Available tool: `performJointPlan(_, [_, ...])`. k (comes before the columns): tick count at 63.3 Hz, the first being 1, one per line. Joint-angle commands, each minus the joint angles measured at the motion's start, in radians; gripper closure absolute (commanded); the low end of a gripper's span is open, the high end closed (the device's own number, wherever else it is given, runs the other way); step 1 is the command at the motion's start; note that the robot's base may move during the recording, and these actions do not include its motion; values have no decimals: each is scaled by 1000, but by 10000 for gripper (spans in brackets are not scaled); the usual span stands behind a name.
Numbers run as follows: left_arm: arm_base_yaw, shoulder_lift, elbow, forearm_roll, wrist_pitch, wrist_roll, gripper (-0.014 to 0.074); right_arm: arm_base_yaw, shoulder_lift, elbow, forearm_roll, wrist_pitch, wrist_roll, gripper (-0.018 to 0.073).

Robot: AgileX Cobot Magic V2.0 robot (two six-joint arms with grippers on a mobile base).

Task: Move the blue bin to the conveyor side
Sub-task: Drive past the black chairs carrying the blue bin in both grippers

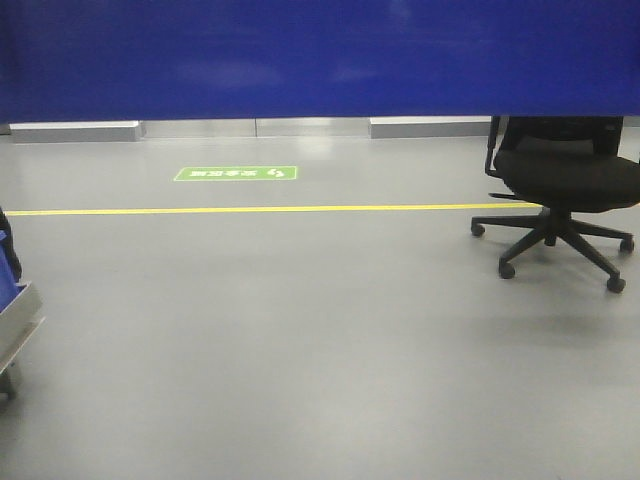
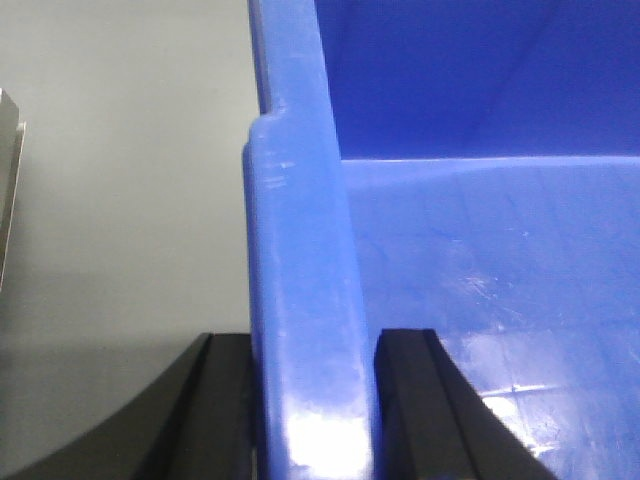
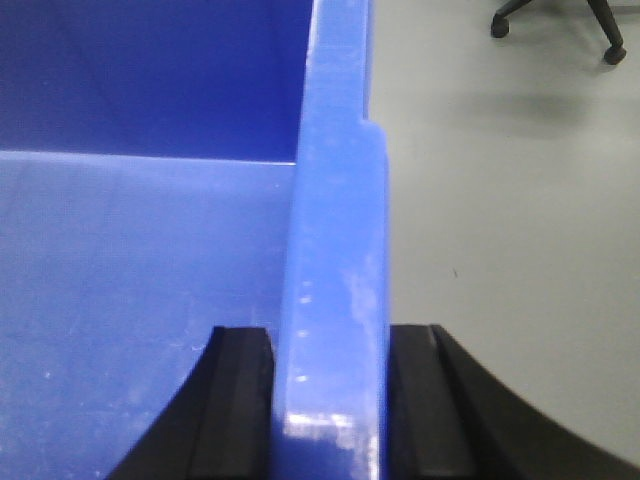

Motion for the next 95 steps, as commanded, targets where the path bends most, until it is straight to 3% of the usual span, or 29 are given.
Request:
performJointPlan(1, [-8,-23,-14,-18,-96,17,616,-1,-18,-15,-8,-100,-14,634])
performJointPlan(95, [-8,-23,-14,-16,-99,17,616,-1,-18,-15,-8,-102,-14,634])
